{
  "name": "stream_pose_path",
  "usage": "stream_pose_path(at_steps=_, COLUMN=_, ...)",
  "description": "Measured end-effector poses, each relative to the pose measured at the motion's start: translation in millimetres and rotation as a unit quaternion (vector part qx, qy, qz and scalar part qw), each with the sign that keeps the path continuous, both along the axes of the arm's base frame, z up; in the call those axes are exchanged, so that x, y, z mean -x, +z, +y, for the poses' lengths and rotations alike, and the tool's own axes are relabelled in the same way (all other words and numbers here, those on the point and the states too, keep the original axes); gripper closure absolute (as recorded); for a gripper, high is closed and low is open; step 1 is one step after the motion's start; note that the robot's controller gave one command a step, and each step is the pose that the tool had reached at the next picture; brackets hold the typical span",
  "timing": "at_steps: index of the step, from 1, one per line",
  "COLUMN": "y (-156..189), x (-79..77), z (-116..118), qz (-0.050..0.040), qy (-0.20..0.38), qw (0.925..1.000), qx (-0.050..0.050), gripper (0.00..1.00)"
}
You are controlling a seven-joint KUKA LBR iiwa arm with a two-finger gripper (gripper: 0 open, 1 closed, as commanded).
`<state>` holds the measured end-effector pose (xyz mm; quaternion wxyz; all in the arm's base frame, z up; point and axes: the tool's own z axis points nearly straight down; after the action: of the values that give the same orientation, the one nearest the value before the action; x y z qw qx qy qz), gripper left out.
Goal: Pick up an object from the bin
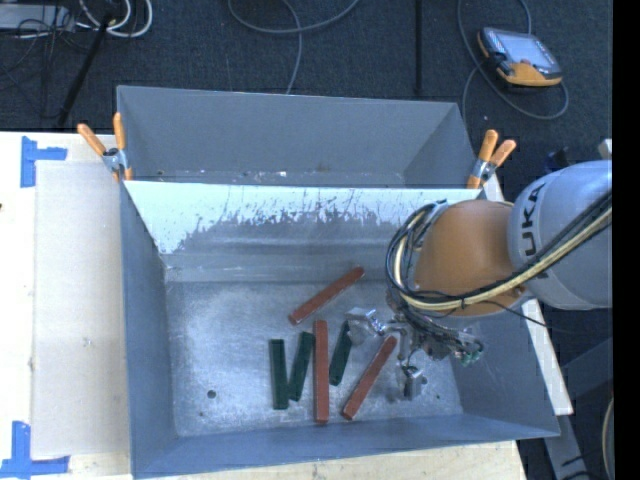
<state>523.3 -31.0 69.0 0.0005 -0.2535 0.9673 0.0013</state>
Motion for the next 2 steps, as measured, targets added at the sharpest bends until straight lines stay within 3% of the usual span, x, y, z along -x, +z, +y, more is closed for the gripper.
stream_pose_path(at_steps=1, y=31.1, x=50.7, z=18.2, qz=-0.0009, qy=0.133, qw=0.9912, qx=0.001, gripper=0.00)
stream_pose_path(at_steps=2, y=44.5, x=41.1, z=27.0, qz=0.0002, qy=0.188, qw=0.9822, qx=0.001, gripper=0.00)
